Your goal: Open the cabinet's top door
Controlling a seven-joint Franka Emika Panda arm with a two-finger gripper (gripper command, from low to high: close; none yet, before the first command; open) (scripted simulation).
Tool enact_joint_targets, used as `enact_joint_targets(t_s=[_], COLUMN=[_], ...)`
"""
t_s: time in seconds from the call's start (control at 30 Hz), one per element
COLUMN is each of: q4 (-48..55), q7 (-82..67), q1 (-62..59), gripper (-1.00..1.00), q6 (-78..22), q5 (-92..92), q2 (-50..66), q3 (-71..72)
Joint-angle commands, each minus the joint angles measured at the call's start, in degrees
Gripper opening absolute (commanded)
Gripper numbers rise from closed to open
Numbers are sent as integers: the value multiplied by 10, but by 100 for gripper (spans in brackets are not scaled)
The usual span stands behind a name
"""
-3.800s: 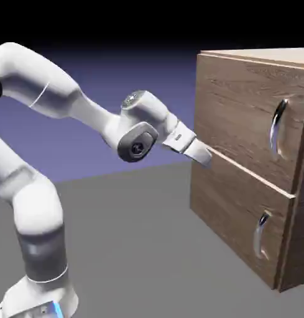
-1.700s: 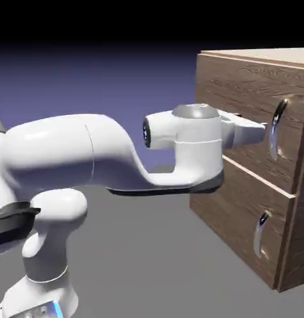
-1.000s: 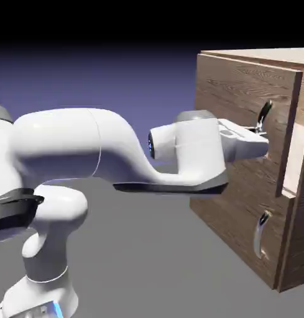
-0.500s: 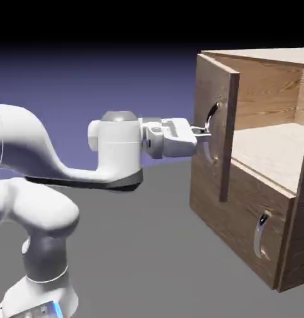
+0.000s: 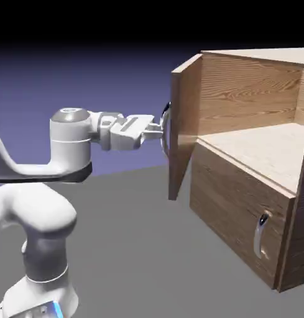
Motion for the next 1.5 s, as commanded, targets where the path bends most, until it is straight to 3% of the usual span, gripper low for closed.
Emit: enact_joint_targets(t_s=[0.0, 0.13, 0.37, 0.43, 0.83, 1.47], q4=[-1, 3, -2, 3, 136, 530], q7=[-2, -5, -40, -50, -46, -60], q1=[5, 23, -118, -131, -125, -440], gripper=[-100, -100, -100, -100, -100, -100], q6=[-14, -68, 57, 53, -194, -515], q5=[24, 114, 225, 271, 510, 688], q2=[-2, 2, -41, -46, 42, 122], q3=[21, 104, 209, 250, 499, 773])
